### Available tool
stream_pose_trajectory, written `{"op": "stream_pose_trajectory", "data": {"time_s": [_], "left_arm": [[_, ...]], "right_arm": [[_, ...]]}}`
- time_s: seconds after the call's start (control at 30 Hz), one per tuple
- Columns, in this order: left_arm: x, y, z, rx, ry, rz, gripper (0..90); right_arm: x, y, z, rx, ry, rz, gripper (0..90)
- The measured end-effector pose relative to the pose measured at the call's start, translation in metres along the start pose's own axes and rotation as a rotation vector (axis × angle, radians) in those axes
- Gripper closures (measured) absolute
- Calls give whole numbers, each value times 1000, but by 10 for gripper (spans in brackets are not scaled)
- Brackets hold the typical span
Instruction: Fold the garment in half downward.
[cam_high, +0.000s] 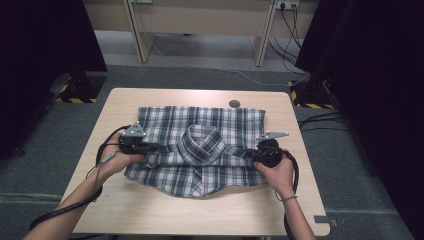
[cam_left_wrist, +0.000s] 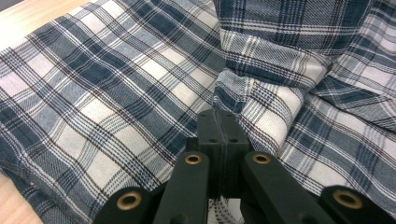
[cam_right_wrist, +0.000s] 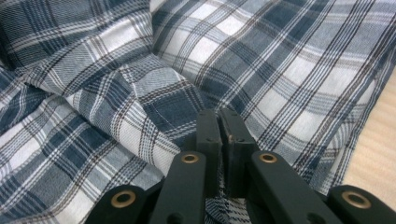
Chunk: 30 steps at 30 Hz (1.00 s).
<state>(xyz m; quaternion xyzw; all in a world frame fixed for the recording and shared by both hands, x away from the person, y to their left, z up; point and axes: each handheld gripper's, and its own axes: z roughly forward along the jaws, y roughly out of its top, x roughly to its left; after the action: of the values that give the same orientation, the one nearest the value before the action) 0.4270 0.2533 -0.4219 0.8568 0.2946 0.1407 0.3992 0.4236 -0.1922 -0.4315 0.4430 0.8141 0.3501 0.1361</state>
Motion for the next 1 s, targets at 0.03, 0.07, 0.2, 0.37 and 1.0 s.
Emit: {"op": "stream_pose_trajectory", "data": {"time_s": [0.03,0.07,0.2,0.37,1.0], "left_arm": [[-1,0,-1,-9,1,0,893],[-2,-1,-2,-21,2,2,893],[-6,-3,-10,-57,-2,17,893],[-18,-16,-19,-58,-24,47,893],[-51,-55,-10,57,-141,83,891]], "right_arm": [[0,-1,0,1,0,-4,880],[1,-1,-1,0,0,-9,880],[5,-3,-10,-30,6,-35,879],[13,-19,-22,-44,36,-63,880],[21,-70,-22,33,34,-44,893]]}}
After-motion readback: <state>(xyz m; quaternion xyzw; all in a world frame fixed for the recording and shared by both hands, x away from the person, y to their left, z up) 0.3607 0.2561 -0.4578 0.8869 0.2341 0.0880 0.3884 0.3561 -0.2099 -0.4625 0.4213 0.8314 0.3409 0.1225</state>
